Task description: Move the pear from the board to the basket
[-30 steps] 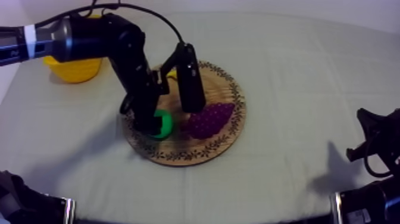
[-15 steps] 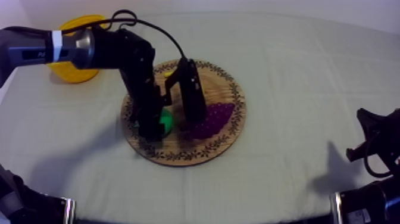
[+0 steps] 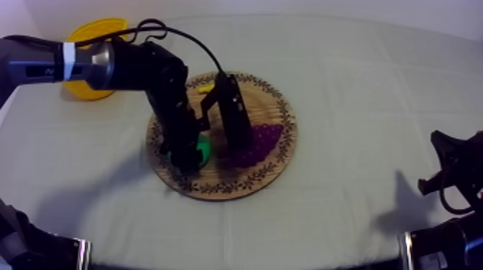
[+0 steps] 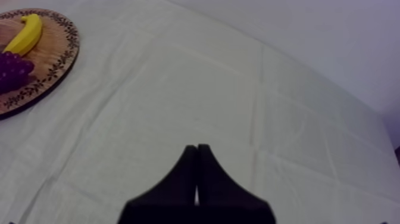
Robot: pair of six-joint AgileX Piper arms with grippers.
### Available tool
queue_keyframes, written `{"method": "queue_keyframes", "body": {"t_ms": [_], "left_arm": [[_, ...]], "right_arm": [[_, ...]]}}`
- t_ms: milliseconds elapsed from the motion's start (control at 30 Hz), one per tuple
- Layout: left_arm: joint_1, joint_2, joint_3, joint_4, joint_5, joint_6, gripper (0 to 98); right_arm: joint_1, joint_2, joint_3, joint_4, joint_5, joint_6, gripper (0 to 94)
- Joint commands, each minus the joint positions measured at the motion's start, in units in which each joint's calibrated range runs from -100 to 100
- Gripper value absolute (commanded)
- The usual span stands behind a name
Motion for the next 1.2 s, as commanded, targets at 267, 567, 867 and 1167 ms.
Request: {"method": "queue_keyframes", "body": {"t_ms": [267, 567, 867, 1167], "left_arm": [[0.11, -2.70, 0.54, -0.10, 1.36, 0.60, 43.0], [1.12, -6.87, -2.84, -0.14, 6.21, 1.15, 42.9], [1.64, -12.49, -7.87, -0.39, 12.52, 1.78, 43.3], [1.22, -18.41, -14.57, -1.54, 19.80, 4.43, 43.6]], "right_arm": [[0.00, -0.03, -0.02, 0.00, 0.02, -0.01, 0.4], [0.00, -0.03, -0.02, 0.00, 0.02, 0.02, 0.4], [-0.07, -0.03, -0.02, 0.00, 0.02, 0.04, 0.4], [-0.08, -0.03, -0.02, 0.00, 0.02, 0.03, 0.4]]}}
